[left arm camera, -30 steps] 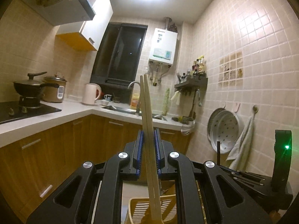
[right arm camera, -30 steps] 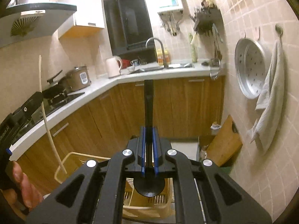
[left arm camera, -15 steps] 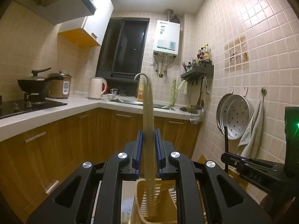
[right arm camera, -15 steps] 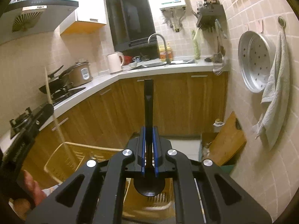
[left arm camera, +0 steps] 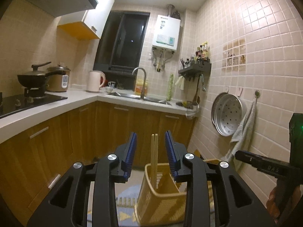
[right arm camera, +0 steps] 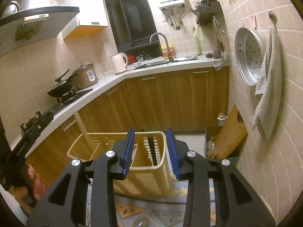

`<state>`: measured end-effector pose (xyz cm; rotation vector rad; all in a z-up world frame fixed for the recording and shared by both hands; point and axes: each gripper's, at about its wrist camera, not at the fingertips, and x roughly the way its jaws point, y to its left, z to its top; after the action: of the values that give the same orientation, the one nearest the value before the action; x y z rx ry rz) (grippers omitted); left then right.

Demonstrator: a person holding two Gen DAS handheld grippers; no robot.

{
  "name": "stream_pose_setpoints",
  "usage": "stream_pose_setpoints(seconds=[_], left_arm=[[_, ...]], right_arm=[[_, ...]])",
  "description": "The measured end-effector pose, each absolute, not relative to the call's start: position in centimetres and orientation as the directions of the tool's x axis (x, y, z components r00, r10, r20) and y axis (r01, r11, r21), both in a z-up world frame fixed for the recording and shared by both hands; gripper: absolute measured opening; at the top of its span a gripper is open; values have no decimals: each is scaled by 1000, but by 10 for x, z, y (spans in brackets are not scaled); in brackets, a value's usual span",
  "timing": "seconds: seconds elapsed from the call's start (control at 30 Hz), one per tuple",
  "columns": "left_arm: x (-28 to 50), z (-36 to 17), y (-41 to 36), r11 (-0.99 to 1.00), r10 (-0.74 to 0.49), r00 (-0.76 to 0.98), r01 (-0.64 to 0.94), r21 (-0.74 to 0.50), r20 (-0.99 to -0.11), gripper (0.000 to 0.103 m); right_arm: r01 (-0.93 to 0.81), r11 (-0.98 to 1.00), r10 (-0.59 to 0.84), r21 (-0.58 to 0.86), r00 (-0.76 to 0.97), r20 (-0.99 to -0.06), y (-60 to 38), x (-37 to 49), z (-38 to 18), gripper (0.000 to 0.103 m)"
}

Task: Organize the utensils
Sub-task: 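Open left tool dropping chopsticks into caddy while right tool releases the black spoon, then move both tools back down over the remaining utensils on the table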

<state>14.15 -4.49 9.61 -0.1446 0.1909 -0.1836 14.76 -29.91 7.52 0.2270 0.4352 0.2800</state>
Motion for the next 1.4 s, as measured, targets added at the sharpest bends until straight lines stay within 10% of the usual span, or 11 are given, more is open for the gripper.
stream_pose_setpoints(seconds=[0.2, 0.7, 1.4], left_arm=[[125, 92, -28, 944, -310, 871, 237, -228, -381, 42], [75, -18, -9, 860, -511, 366, 212, -465, -778, 34], [81, -55, -56, 922, -375, 274, 206, -327, -886, 33]], right_arm=[[-201, 947, 300, 251, 835, -461, -298, 113, 79, 32], [-182, 938, 347, 296, 558, -754, -291, 46, 2, 32], [-29, 918, 385, 396, 311, -869, -315, 53, -58, 32]])
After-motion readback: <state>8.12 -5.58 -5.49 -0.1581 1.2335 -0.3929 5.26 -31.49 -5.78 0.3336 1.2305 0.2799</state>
